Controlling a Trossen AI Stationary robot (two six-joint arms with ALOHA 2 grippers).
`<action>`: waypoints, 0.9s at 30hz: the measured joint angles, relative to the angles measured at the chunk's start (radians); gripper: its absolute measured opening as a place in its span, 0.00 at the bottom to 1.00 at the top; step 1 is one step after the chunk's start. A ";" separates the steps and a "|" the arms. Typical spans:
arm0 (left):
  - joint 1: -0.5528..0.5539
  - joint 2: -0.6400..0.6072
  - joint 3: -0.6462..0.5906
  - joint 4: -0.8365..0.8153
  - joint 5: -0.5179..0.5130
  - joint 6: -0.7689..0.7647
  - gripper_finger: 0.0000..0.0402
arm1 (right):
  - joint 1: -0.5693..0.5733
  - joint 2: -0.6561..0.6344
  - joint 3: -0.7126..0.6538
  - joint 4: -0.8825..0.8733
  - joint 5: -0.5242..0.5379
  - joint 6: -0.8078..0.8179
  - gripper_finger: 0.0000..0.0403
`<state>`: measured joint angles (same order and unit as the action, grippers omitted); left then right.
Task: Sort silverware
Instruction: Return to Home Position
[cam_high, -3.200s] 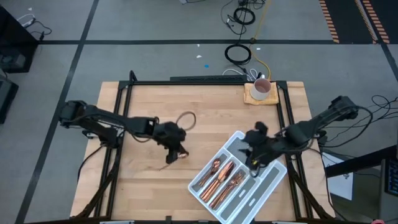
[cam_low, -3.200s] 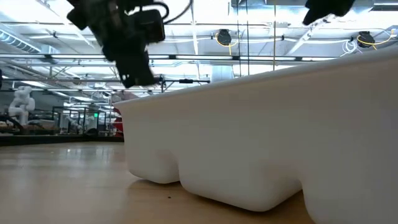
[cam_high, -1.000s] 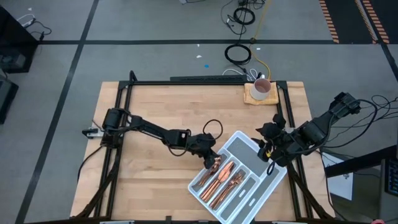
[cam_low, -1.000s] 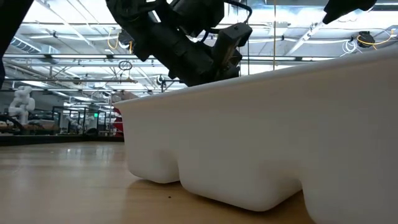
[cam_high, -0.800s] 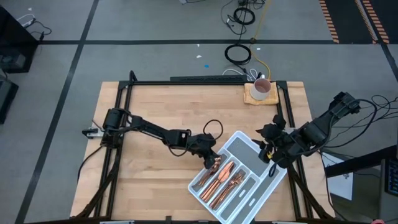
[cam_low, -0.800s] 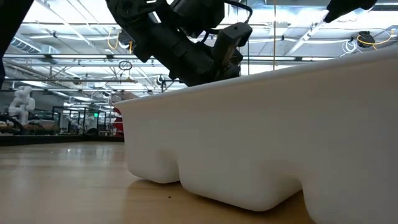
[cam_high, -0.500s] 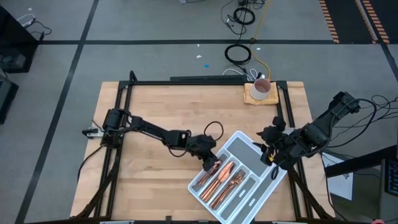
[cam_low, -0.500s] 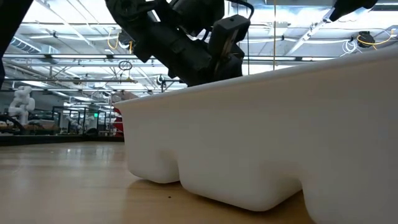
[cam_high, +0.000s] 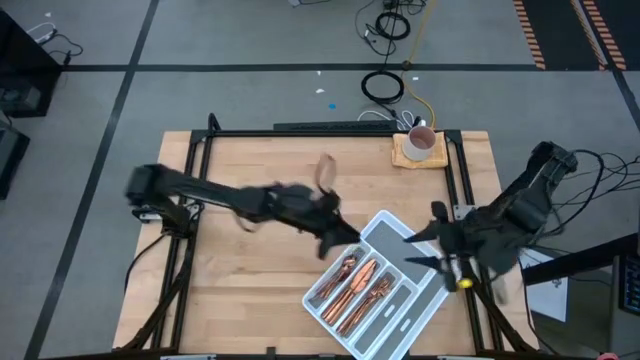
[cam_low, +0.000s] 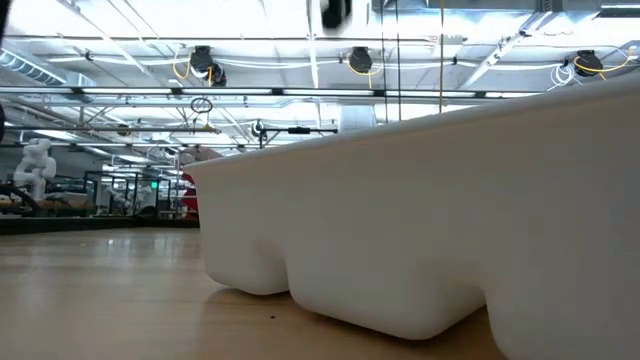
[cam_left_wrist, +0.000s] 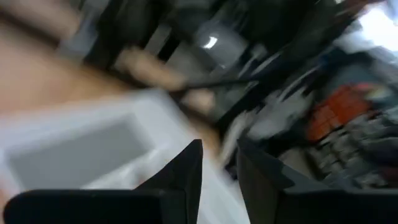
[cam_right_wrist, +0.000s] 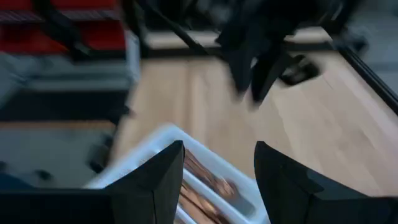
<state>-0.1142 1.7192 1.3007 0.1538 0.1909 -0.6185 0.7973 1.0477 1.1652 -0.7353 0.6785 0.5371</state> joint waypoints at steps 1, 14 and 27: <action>0.002 -0.052 0.008 -0.002 0.000 0.020 0.25 | 0.018 -0.021 0.000 0.036 0.000 -0.028 0.45; -0.294 -0.857 0.020 -0.018 0.048 0.722 0.25 | 0.356 -0.415 0.001 0.344 -0.105 -0.391 0.45; -0.445 -1.077 0.015 -0.220 -0.363 0.898 0.25 | 0.418 -0.611 0.001 0.307 -0.180 -0.579 0.45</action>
<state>-0.5591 0.6424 1.3157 -0.0659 -0.1725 0.2793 1.2149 0.4368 1.1660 -0.4280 0.4980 -0.0419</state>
